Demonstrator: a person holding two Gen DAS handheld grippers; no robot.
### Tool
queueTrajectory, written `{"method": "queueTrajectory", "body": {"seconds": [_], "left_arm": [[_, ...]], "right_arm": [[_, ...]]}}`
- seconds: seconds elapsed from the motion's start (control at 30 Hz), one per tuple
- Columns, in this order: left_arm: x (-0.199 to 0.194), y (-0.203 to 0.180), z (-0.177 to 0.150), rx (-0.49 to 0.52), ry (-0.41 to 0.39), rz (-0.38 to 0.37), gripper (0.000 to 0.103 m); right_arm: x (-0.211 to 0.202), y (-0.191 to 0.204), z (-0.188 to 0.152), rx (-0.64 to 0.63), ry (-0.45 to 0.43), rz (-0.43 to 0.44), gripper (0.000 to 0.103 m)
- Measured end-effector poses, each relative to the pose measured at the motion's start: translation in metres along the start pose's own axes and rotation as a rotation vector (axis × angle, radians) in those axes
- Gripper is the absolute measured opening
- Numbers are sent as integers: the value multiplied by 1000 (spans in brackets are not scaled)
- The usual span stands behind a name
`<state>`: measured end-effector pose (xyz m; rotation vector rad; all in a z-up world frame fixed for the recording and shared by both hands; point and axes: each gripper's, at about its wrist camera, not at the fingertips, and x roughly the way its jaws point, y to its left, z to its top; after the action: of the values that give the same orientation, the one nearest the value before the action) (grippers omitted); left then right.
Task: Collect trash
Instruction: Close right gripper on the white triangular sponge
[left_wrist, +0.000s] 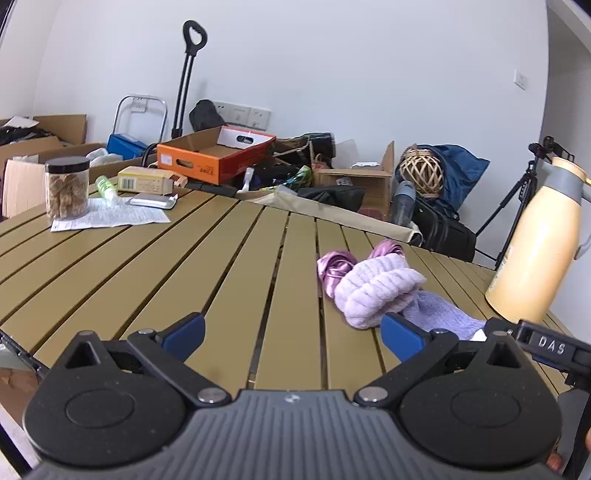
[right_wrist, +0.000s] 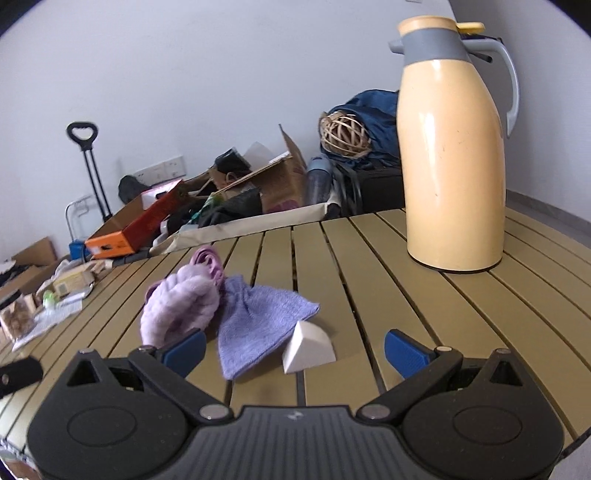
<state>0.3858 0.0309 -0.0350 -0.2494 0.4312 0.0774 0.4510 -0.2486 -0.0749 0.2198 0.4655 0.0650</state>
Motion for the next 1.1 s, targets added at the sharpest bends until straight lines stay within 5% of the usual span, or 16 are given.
{"method": "queueTrajectory", "body": {"seconds": [0.3,0.53,0.7,0.9,0.97,1.1], "left_arm": [[10,8,-1,-2,4,34,103],[18,11,-4,-10,16,59,103],[25,6,-9,2,39,55,103],[25,3,-13,19,43,50,103],[25,3,-14,17,45,51,103],[23,4,-14,12,45,46,103]], "right_arm": [[32,-5,3,-54,39,-92,101],[48,-16,5,-67,93,-72,75],[58,-12,1,-82,119,-48,72],[64,-6,-5,-92,129,-9,50],[63,-6,-5,-77,128,16,33],[56,-9,-6,-35,108,49,31]]}}
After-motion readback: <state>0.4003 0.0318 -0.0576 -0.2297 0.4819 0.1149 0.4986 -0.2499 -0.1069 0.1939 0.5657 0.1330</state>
